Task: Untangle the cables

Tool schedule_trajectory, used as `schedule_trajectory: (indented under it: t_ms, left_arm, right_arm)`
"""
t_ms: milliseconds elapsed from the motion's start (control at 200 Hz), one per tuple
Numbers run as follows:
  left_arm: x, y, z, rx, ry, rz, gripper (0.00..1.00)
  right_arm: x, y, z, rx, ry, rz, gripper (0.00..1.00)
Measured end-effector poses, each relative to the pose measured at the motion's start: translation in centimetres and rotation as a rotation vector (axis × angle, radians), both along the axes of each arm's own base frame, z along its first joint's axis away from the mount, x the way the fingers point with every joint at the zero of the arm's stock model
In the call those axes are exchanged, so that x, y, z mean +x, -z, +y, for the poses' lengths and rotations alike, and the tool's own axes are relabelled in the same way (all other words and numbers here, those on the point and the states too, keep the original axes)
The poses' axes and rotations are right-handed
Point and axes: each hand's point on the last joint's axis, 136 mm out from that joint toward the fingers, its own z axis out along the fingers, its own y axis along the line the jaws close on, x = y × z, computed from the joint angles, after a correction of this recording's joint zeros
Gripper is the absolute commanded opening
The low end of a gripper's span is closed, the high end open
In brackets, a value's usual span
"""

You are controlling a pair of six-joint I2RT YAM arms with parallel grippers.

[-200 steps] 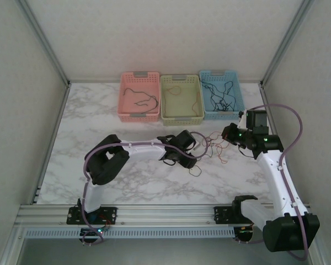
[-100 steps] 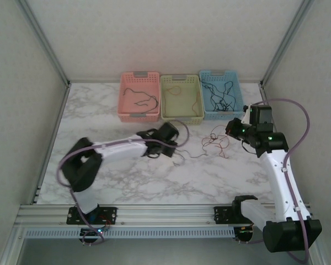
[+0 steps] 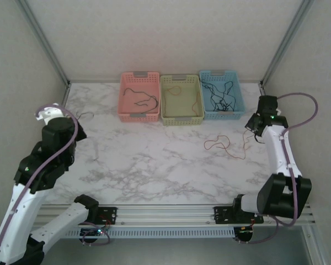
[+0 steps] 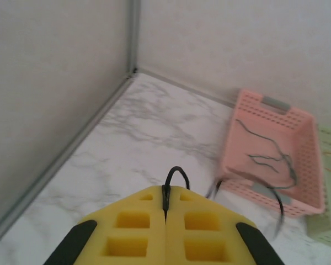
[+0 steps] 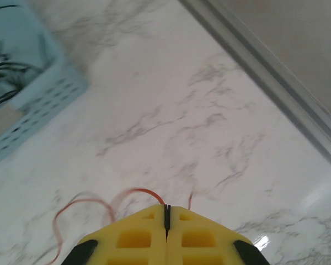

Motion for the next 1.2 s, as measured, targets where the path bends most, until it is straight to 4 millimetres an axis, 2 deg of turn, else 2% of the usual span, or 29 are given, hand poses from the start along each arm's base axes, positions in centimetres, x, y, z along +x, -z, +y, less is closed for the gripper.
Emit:
schedule_trajectory:
  t_ms: [75,150,240,310,380,425,501,591,651,816,891,986,1096,1201]
  left_arm:
    - [-0.9,-0.3,0.8,0.027,-0.012,0.010,0.00]
    - [-1.2,-0.3,0.3,0.021,0.028,0.011,0.00]
    - [-0.8,0.3,-1.3,-0.013,0.114,0.025,0.00]
    - [0.0,1.4,-2.8,-0.037,0.177,0.052,0.00]
    - [0.8,2.4,-4.0,-0.050,0.220,0.084,0.00]
    - [1.2,2.9,-4.5,-0.052,0.239,0.102,0.00]
    - [1.8,3.2,-5.2,-0.053,0.260,0.116,0.00]
    - [2.1,3.2,-5.7,-0.058,0.281,0.117,0.00]
    - [2.3,3.4,-6.1,-0.068,0.297,0.115,0.00]
    - [3.1,5.7,-7.6,-0.094,0.348,0.164,0.00]
    - [3.5,7.3,-8.3,-0.104,0.366,0.206,0.00]
    - [3.7,9.0,-9.0,-0.113,0.386,0.258,0.00]
    - [3.8,9.6,-9.6,-0.125,0.406,0.274,0.00]
    - [4.0,9.5,-10.1,-0.143,0.428,0.268,0.00]
  right_arm:
    - [0.3,0.6,-0.7,0.021,0.025,0.001,0.00]
    - [1.4,0.2,0.7,0.084,-0.016,-0.050,0.00]
    - [2.9,-1.2,4.5,0.158,-0.124,-0.123,0.00]
    - [4.2,-3.5,9.2,0.210,-0.254,-0.183,0.00]
    - [5.6,-7.8,14.4,0.263,-0.401,-0.284,0.00]
    - [6.8,-11.9,17.4,0.286,-0.492,-0.382,0.00]
    - [8.6,-18.9,20.8,0.295,-0.589,-0.557,0.00]
    - [10.6,-26.9,23.3,0.289,-0.660,-0.743,0.00]
    - [11.9,-31.0,24.3,0.276,-0.687,-0.843,0.00]
    - [15.5,-38.2,25.9,0.221,-0.726,-1.028,0.00]
    - [16.9,-40.0,26.4,0.202,-0.736,-1.101,0.00]
    - [18.4,-40.2,26.9,0.186,-0.741,-1.146,0.00]
    - [20.5,-37.6,27.5,0.190,-0.742,-1.097,0.00]
    - [22.8,-34.2,28.3,0.200,-0.743,-1.035,0.00]
